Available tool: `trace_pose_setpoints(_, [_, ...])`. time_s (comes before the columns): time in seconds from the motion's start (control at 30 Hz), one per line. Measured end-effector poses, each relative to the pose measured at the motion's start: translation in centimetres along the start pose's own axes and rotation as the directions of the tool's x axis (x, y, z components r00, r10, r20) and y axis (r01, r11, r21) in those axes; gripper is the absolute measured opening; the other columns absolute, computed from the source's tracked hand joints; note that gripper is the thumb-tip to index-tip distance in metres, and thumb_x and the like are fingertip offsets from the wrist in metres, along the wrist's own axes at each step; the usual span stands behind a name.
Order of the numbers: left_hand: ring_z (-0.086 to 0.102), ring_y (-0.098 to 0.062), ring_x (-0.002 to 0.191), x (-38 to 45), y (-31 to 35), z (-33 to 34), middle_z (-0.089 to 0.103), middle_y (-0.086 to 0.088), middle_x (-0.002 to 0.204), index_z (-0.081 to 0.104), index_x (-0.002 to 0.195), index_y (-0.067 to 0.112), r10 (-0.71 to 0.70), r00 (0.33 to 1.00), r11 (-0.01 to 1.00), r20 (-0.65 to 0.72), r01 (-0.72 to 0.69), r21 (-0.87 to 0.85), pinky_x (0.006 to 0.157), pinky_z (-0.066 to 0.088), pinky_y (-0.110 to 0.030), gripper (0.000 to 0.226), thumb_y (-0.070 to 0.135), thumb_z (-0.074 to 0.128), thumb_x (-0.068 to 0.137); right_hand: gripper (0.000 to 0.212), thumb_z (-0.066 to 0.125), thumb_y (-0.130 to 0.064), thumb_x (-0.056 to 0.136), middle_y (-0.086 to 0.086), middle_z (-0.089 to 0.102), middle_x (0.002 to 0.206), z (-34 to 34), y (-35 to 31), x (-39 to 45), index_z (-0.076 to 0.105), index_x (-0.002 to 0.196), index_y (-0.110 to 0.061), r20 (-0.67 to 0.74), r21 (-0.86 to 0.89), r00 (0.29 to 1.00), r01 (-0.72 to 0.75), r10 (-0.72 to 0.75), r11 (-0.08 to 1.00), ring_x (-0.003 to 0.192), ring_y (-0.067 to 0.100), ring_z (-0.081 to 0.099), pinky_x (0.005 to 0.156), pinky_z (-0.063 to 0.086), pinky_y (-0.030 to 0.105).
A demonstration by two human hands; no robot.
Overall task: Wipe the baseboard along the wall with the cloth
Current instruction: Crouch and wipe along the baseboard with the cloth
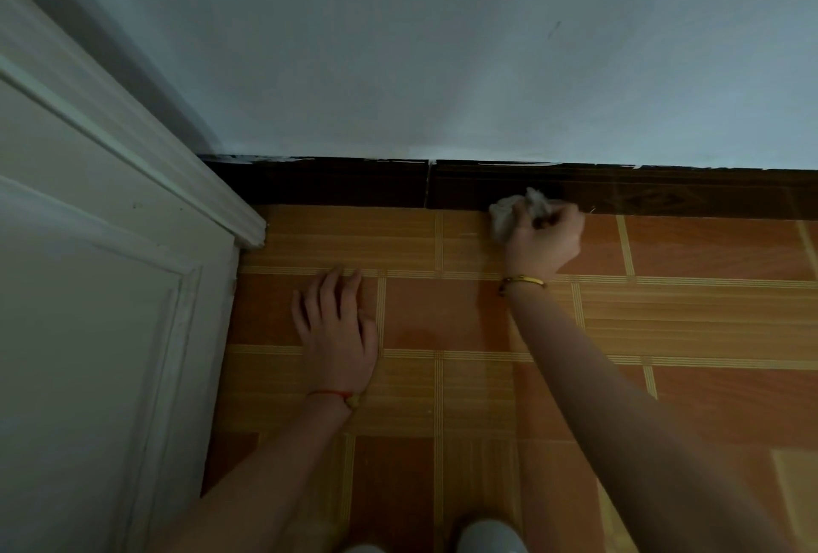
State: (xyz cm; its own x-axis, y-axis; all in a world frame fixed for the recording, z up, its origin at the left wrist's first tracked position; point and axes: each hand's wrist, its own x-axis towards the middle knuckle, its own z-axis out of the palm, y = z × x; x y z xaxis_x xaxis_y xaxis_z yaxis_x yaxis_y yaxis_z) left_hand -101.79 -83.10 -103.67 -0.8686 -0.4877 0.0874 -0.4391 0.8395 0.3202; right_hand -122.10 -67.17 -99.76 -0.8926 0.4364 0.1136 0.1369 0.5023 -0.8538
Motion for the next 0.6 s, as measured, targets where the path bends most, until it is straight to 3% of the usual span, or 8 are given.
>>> trace_pose_setpoints(0.1, [0.037, -0.034, 0.137, 0.0, 0.0, 0.0, 0.045, -0.012, 0.146, 0.050, 0.139, 0.014, 0.005, 1.000, 1.000, 0.000, -0.005, 0.001, 0.119, 0.017, -0.061, 0.050, 0.025, 0.041, 0.091, 0.022, 0.076, -0.012, 0.077, 0.009, 0.055, 0.087, 2.2, -1.7, -3.2, 0.055, 0.081, -0.004, 0.159, -0.011, 0.976, 0.154, -0.151, 0.988, 0.075, 0.013, 0.047, 0.067, 0.041, 0.022])
trace_pose_setpoints(0.2, [0.037, -0.034, 0.137, 0.0, 0.0, 0.0, 0.045, -0.011, 0.146, 0.051, 0.139, 0.014, 0.012, 1.000, 1.000, 0.001, -0.012, 0.004, 0.119, 0.016, -0.060, 0.051, 0.025, 0.040, 0.091, 0.024, 0.076, -0.007, 0.075, 0.005, 0.053, 0.092, 3.7, -3.5, -5.6, 0.053, 0.081, -0.007, 0.267, 0.041, 0.956, 0.118, -0.125, 0.992, 0.077, 0.009, 0.046, 0.065, 0.035, 0.005])
trace_pose_setpoints(0.33, [0.038, -0.034, 0.137, 0.0, 0.1, -0.1, 0.046, -0.012, 0.146, 0.052, 0.139, 0.014, 0.005, 1.000, 1.000, -0.002, -0.005, -0.005, 0.119, 0.016, -0.060, 0.051, 0.027, 0.038, 0.092, 0.024, 0.078, -0.010, 0.074, 0.005, 0.054, 0.085, 2.5, -3.8, -4.5, 0.054, 0.077, -0.006, 0.142, 0.099, 0.971, 0.179, -0.192, 0.979, 0.074, 0.010, 0.047, 0.066, 0.035, 0.012])
trace_pose_setpoints(0.47, [0.038, -0.034, 0.137, -0.1, 0.0, -0.1, 0.046, -0.012, 0.146, 0.052, 0.139, 0.013, 0.003, 1.000, 1.000, 0.005, -0.003, 0.000, 0.118, 0.018, -0.061, 0.050, 0.026, 0.037, 0.092, 0.028, 0.078, -0.023, 0.073, 0.007, 0.059, 0.086, -0.2, -3.0, -0.9, 0.056, 0.079, -0.007, -0.118, 0.125, 0.991, 0.070, -0.055, 0.990, 0.075, 0.013, 0.051, 0.069, 0.039, 0.020])
trace_pose_setpoints(0.6, [0.037, -0.034, 0.137, 0.0, 0.1, -0.2, 0.046, -0.012, 0.146, 0.051, 0.139, 0.014, 0.000, 1.000, 1.000, 0.013, 0.000, 0.001, 0.118, 0.018, -0.061, 0.051, 0.027, 0.037, 0.092, 0.026, 0.078, -0.020, 0.074, 0.004, 0.058, 0.088, -1.4, -3.6, 0.2, 0.054, 0.080, -0.010, -0.153, 0.186, 0.988, 0.014, 0.015, 0.982, 0.076, 0.010, 0.051, 0.068, 0.039, 0.006])
